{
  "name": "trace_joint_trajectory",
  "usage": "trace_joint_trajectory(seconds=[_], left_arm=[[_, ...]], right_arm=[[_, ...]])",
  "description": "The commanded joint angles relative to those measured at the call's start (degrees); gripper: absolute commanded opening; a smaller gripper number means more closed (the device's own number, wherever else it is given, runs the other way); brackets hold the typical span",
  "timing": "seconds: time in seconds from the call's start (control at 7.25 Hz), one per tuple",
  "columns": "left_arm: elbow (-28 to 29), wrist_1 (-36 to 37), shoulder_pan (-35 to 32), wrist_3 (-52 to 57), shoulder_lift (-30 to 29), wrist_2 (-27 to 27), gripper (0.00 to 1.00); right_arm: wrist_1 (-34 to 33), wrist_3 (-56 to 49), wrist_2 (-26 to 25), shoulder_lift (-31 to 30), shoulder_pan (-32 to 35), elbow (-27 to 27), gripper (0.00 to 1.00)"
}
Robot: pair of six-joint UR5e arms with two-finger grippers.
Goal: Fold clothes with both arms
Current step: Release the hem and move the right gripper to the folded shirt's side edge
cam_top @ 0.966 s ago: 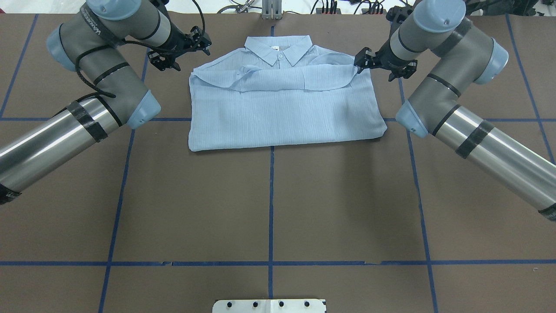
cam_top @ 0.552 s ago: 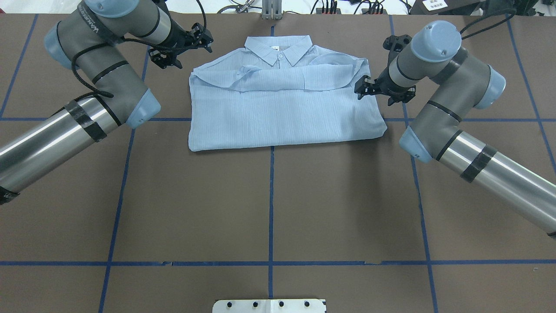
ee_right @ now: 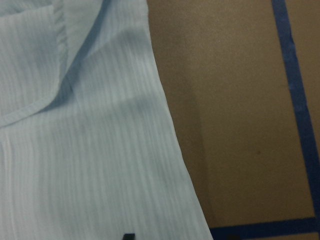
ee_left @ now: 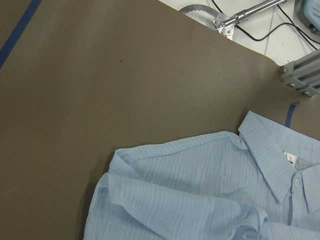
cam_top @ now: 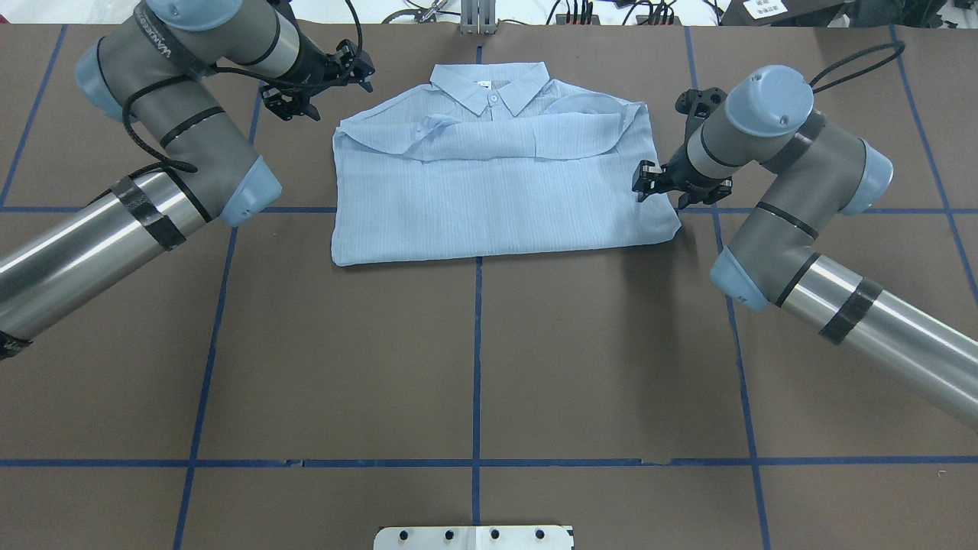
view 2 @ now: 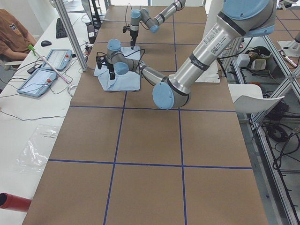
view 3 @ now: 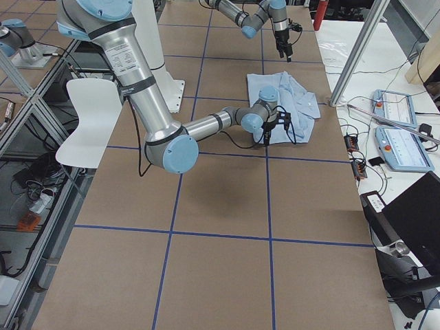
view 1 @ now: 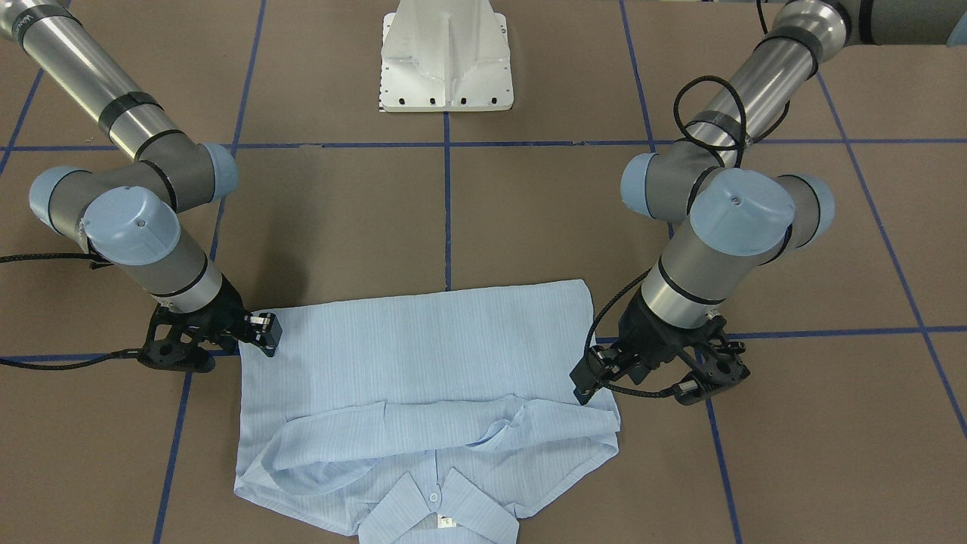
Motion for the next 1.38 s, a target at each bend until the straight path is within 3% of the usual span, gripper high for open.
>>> trace_joint_trajectory(seconds=[0.0,0.14,0.41,0.69,0.83,1.1,1.24], left_arm=[[0.0,0.0,0.0,0.1,0.0,0.0,1.0],[0.0,0.0,0.0,0.1,0.0,0.0,1.0],[0.0,-0.1,0.0,0.1,0.0,-0.1,1.0],[-0.1,-0.1,0.0,0.1,0.0,-0.1,1.0],[-0.5,-0.1,0.0,0.1,0.0,-0.1,1.0],[-0.7,-0.1,0.0,0.1,0.0,0.0,1.0],[-1.2,-0.1,-0.1,0.1,0.0,0.0,1.0]], right_arm=[[-0.2,0.0,0.1,-3.0,-0.9,3.7,0.66],[-0.2,0.0,0.3,-3.5,-1.0,4.1,0.63],[-0.2,0.0,0.4,-3.5,-1.4,4.0,0.43],[-0.1,0.1,0.5,-3.5,-1.3,4.1,0.0],[-0.1,0.1,1.4,-4.0,-1.1,6.1,0.0],[0.5,0.1,9.0,-6.4,2.0,9.8,0.0],[0.5,0.0,8.6,-9.2,1.6,12.4,0.0]])
